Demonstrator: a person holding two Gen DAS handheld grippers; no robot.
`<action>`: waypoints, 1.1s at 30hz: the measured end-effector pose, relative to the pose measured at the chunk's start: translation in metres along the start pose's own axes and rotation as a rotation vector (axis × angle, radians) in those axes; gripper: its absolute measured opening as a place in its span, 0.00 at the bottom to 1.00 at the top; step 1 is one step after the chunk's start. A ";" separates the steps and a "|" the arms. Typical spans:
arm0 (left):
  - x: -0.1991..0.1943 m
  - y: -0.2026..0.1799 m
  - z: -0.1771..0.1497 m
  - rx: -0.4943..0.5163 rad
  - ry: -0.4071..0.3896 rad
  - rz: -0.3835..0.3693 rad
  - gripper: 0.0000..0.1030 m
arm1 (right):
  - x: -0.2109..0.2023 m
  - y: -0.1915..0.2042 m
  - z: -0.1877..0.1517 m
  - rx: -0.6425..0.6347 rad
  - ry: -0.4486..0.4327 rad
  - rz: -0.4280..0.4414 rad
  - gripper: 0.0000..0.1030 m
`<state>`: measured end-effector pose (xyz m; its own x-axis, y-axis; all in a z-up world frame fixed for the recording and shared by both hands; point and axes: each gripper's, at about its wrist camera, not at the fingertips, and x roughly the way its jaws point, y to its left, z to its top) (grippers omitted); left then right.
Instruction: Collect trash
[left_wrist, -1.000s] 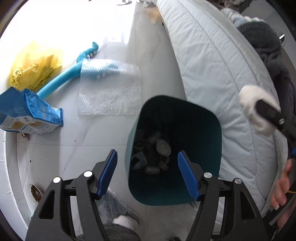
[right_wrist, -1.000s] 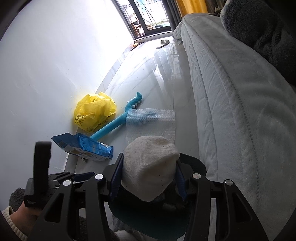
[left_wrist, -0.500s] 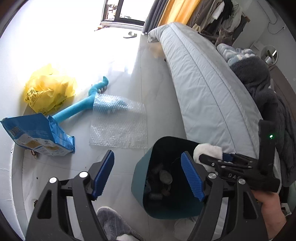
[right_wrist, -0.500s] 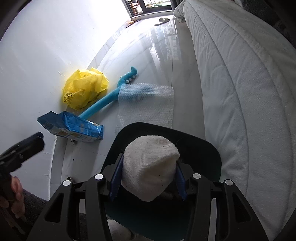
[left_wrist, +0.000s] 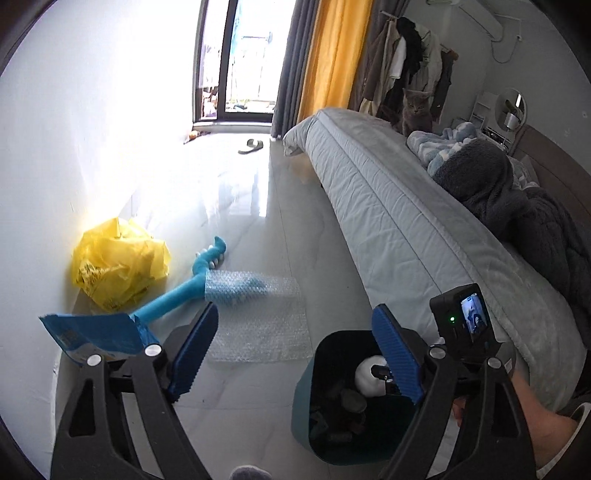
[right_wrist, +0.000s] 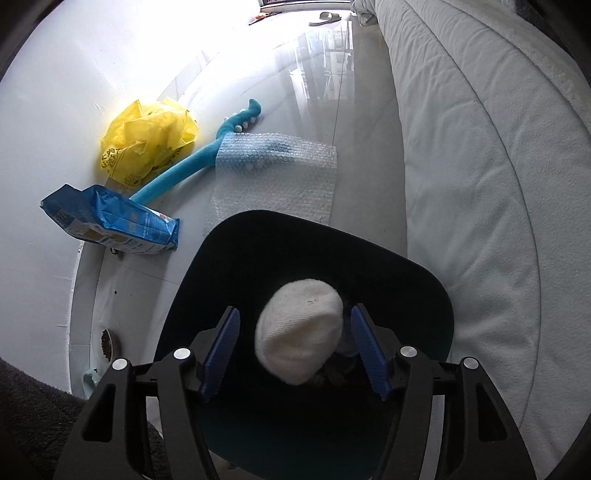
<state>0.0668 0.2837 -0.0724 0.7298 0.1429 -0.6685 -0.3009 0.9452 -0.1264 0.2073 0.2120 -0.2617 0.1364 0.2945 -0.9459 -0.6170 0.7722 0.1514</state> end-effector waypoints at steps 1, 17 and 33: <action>-0.004 -0.003 0.001 0.008 -0.017 -0.010 0.88 | 0.000 -0.001 -0.001 0.003 0.001 -0.002 0.73; -0.080 -0.072 0.010 0.128 -0.225 0.052 0.96 | -0.121 -0.019 -0.028 0.007 -0.260 0.067 0.94; -0.127 -0.141 -0.014 0.223 -0.226 -0.021 0.97 | -0.303 -0.099 -0.149 0.057 -0.661 -0.078 0.96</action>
<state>0.0078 0.1284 0.0203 0.8597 0.1608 -0.4848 -0.1607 0.9861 0.0421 0.1111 -0.0375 -0.0326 0.6362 0.5056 -0.5827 -0.5466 0.8284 0.1221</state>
